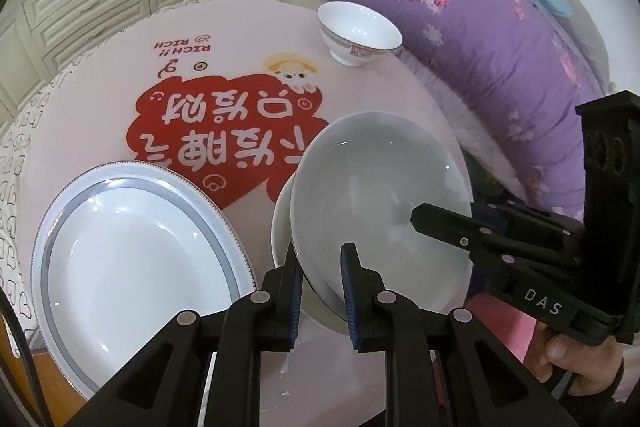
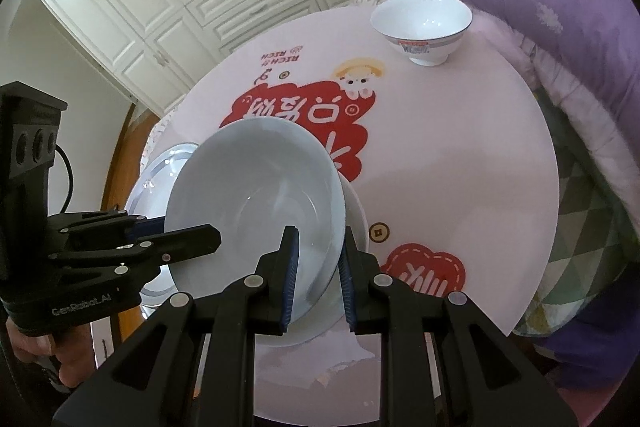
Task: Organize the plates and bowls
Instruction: 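Carry the held bowl over the first bowl and lower it inside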
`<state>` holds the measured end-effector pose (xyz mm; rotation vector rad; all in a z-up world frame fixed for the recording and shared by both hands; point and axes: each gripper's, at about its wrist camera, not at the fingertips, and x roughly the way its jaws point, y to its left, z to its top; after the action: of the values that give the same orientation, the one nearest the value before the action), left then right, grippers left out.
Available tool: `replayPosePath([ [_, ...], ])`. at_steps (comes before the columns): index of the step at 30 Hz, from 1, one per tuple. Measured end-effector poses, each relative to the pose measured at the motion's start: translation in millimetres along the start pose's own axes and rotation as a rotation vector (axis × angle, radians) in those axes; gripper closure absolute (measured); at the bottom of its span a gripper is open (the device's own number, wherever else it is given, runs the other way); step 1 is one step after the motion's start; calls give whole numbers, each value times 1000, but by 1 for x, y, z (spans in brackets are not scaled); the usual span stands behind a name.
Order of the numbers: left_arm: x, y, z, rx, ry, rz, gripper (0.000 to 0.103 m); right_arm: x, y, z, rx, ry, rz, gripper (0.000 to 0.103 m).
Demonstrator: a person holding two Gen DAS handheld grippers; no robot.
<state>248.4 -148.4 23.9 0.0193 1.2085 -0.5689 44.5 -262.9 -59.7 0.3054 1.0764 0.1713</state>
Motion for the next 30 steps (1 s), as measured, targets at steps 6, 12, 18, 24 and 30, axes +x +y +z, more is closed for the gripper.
replayPosePath([
  [6,8,2,-2,12,14,11,88,6,5,-3,-24,31,-11,81],
  [12,12,-2,-4,41,7,27,89,7,5,-3,-33,35,-22,81],
  [18,15,-6,-7,70,-6,43,87,6,7,-3,-58,38,-38,81],
  [24,14,-5,-9,71,3,36,85,6,8,-3,-67,42,-44,80],
  [30,13,-3,-8,62,19,1,76,5,11,-3,-79,52,-43,76],
])
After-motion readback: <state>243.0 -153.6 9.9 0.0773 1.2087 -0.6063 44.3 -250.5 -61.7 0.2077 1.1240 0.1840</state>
